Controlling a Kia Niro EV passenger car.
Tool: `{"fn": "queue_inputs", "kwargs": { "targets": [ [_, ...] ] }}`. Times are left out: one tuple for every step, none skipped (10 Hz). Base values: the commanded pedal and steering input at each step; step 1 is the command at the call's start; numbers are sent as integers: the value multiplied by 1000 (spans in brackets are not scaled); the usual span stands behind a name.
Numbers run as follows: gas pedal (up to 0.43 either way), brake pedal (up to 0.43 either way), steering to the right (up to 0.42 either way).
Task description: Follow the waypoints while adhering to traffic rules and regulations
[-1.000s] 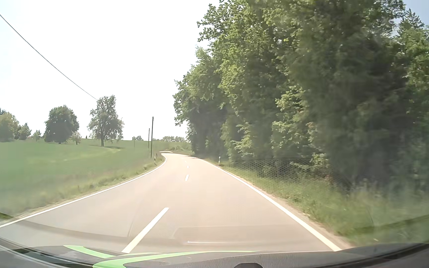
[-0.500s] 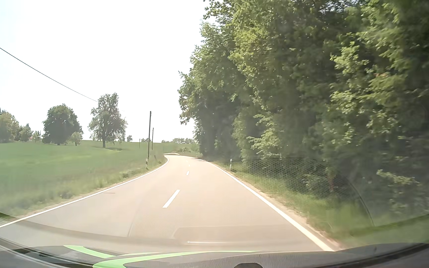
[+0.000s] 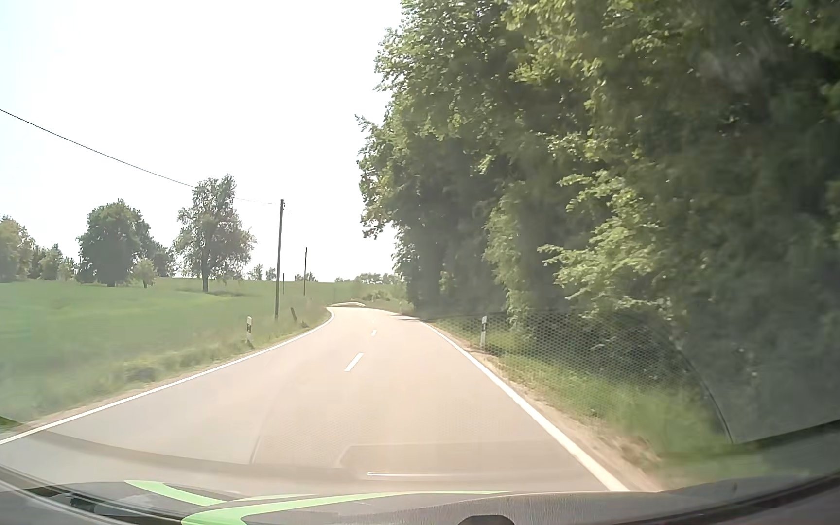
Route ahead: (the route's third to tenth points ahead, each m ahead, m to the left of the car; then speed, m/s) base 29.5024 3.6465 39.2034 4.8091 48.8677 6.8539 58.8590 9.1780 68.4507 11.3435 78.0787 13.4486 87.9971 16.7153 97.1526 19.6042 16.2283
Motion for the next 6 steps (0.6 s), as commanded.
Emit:
{"fn": "queue_inputs", "kwargs": {
  "targets": [
    [189, 0, -22],
    [189, 0, -22],
    [189, 0, -22],
    [189, 0, -22],
    [189, 0, -22],
    [189, 0, -21]
  ]
}}
